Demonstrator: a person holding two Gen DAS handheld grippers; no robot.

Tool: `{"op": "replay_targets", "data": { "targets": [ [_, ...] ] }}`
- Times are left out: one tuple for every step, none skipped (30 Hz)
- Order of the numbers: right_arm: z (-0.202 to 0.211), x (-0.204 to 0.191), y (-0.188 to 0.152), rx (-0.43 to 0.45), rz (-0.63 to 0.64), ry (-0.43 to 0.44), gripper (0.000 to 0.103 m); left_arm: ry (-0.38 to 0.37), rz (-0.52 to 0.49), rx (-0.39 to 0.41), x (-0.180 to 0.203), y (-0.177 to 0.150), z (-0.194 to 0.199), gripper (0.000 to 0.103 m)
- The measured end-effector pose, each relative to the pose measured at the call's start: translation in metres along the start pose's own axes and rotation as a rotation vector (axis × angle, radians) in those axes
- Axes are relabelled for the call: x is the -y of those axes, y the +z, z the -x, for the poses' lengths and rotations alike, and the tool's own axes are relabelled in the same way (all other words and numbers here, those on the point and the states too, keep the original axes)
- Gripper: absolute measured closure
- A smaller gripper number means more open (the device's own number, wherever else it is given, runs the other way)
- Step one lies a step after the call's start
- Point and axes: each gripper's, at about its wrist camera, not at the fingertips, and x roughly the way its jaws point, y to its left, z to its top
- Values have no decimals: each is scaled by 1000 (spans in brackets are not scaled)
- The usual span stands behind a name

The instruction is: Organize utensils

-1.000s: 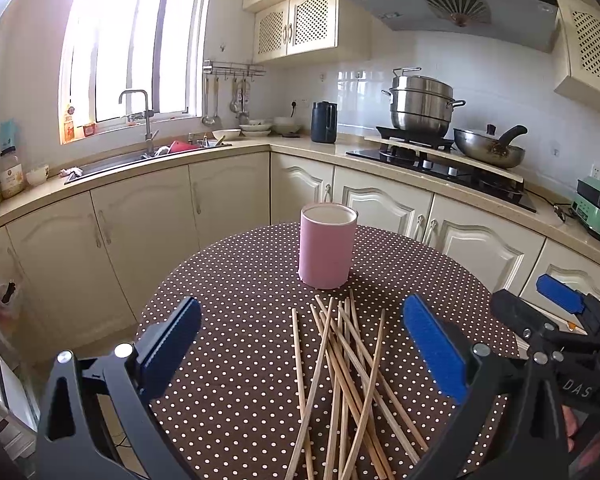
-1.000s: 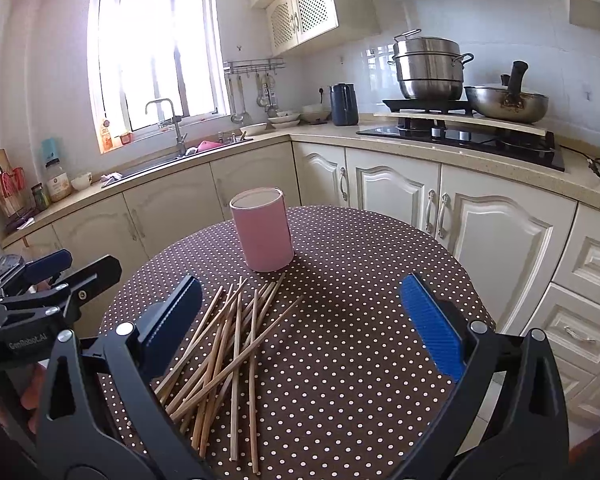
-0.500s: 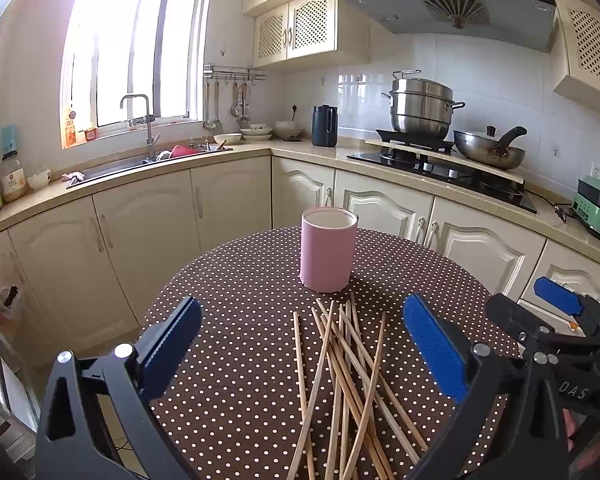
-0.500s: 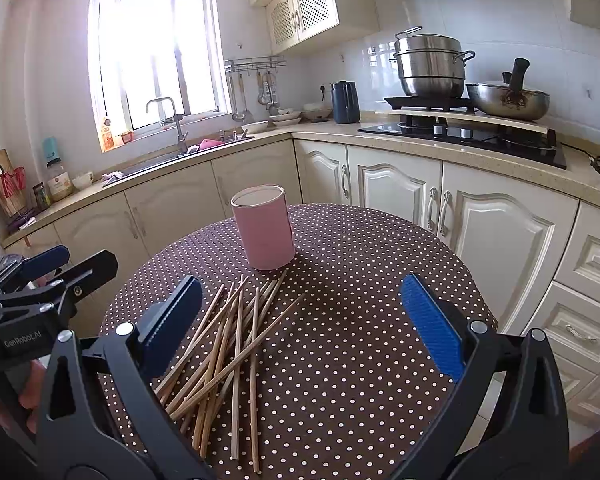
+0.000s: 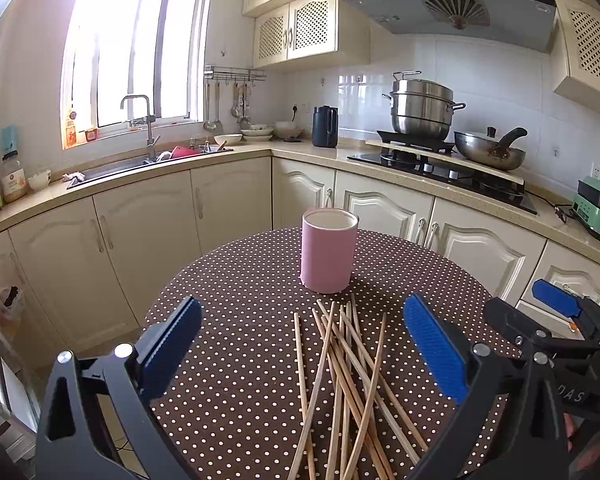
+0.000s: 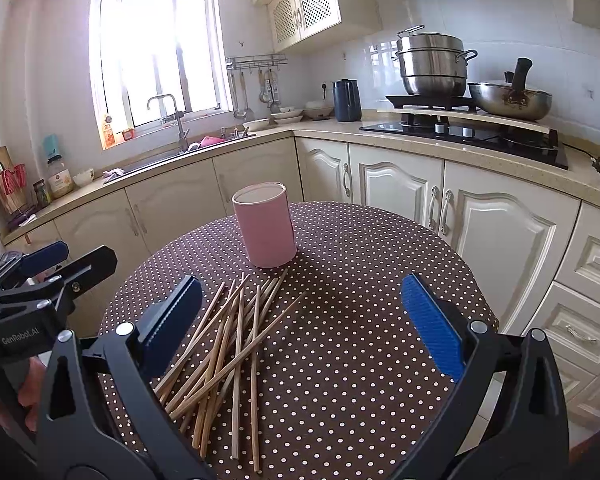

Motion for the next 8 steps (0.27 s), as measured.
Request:
{"op": "replay_targets", "data": {
  "targets": [
    [0, 0, 0, -1, 1, 1, 5, 0, 0, -1, 0, 0, 0, 4],
    [0, 0, 0, -1, 2, 0, 5, 0, -1, -1, 0, 0, 0, 4],
    [0, -1, 0, -1, 1, 0, 5, 1, -1, -1, 0, 0, 0, 4],
    [0, -1, 0, -1, 2, 1, 5, 0, -2, 0, 0, 0, 0, 4],
    [0, -1, 0, -2, 1, 2, 5, -1, 0, 0, 0, 0, 0, 4],
    [-1, -1, 0, -3, 2, 1, 5, -2, 0, -1, 0, 0, 0, 4],
    [-1, -1, -1, -3, 3, 2, 5, -2, 0, -2, -1, 0, -1, 4],
    [-1, -1, -1, -4, 3, 2, 5, -1, -1, -2, 0, 1, -1, 4]
  ]
}}
